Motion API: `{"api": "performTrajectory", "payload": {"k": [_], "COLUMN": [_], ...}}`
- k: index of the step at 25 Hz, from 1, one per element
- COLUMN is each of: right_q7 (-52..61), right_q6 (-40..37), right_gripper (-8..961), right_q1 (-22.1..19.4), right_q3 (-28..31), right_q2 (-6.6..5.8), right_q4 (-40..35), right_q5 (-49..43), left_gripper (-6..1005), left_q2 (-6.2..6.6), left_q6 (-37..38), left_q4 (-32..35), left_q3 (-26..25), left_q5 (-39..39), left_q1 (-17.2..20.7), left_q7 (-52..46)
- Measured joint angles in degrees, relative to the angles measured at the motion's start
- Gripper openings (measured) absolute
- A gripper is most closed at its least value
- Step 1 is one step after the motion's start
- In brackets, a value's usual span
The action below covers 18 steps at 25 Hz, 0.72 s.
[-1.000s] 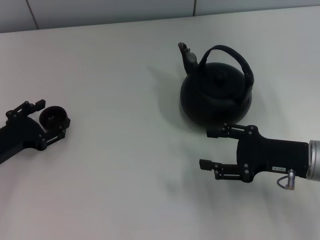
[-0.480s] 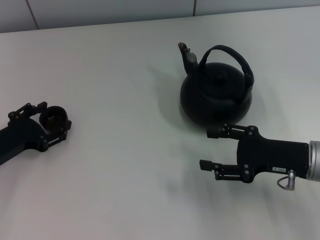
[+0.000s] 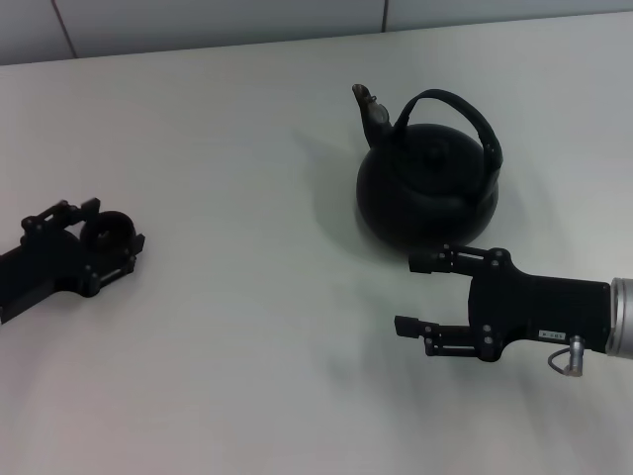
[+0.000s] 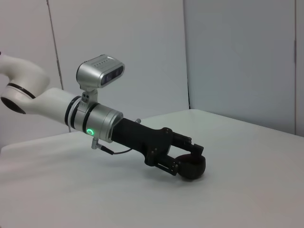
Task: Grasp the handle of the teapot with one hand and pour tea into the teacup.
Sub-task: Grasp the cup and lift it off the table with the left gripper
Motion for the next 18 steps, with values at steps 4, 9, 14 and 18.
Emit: {"api": "performTrajectory", "payload": {"k": [4,9,14,18], "right_q7": [0.03,0.35,0.58,0.63], "right_q6": [0.00,-0.03,-0.12,-0.43], "right_gripper": [769,769,769,769], "right_q1": [-0.02,-0.04,-0.04,-0.04], "right_q3": [0.00,0.00,0.00,0.01], "right_q2": [0.00,0.00,0.00,0.00], "right_q4": [-0.02,-0.02,-0.02,-0.02], "right_q5": [0.00,0.00,0.01,0.00], "left_gripper": [691,686,692,696], "left_q2": [-0.15,-0.23,-0.34,-1.68], "left_q6": [-0.80,-1.53,-1.68,-1.19], "left_q4": [0.37,0.78,2.31,5.26], "left_q3": [-0.54,-0.55,-0.37,0.38], "left_q5": [2.17,2.37,2.76,4.98], "left_q1": [-0.41,-0.41,0.04,-0.60], "left_q7": [-0.97,-1.07,-2.25,-3.82]}}
